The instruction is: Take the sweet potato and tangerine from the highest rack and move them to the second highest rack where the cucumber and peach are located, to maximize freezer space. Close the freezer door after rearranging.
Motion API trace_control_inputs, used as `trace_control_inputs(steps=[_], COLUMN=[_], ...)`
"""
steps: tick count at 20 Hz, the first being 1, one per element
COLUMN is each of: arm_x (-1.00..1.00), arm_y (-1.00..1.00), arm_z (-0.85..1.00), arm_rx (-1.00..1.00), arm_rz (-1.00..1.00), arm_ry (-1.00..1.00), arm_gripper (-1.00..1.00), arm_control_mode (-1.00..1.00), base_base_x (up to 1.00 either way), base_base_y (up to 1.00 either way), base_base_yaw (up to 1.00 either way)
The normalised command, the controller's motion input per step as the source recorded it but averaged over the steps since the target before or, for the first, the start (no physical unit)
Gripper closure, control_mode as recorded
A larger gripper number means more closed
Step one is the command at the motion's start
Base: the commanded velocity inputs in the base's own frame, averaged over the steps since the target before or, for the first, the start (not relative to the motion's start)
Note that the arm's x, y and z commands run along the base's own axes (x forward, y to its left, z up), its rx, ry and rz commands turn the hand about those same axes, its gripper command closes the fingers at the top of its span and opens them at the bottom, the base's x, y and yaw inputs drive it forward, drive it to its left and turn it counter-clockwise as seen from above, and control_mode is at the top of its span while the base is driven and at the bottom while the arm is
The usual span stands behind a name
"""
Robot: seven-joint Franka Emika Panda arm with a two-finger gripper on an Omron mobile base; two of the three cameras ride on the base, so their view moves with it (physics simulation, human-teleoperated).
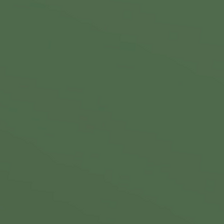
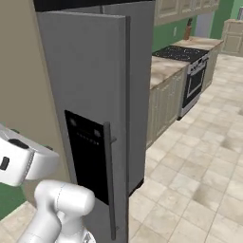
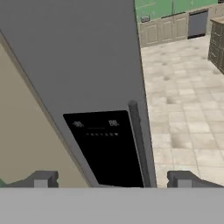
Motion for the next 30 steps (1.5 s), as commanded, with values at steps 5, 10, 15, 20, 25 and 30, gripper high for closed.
trace_control_inputs(steps=[5, 10, 15, 20, 25, 30], arm_x=[0.0, 0.0, 0.6, 0.81, 0.79, 0.81], arm_y=[0.0, 0.0, -0.08, -0.24, -0.12, 0.0], arm_z=[0.0, 0.0, -0.03, -0.1, -0.19, -0.25], arm_rx=[0.0, 0.0, 0.01, 0.03, 0.04, 0.17], arm_rz=[0.0, 0.0, 0.0, 0.0, 0.0, 0.01], arm_ry=[0.0, 0.0, 0.08, 0.06, 0.01, 0.0], arm_gripper=[-1.0, -1.0, -1.0, -1.0, -1.0, -1.0], arm_control_mode=[1.0, 1.0, -1.0, -1.0, -1.0, -1.0], base_base_x=[0.36, 0.49, 0.12, 0.0, 0.0, 0.0], base_base_y=[0.49, 0.35, 0.0, 0.0, 0.0, 0.0], base_base_yaw=[-0.45, -0.27, -0.01, 0.0, 0.0, 0.0])
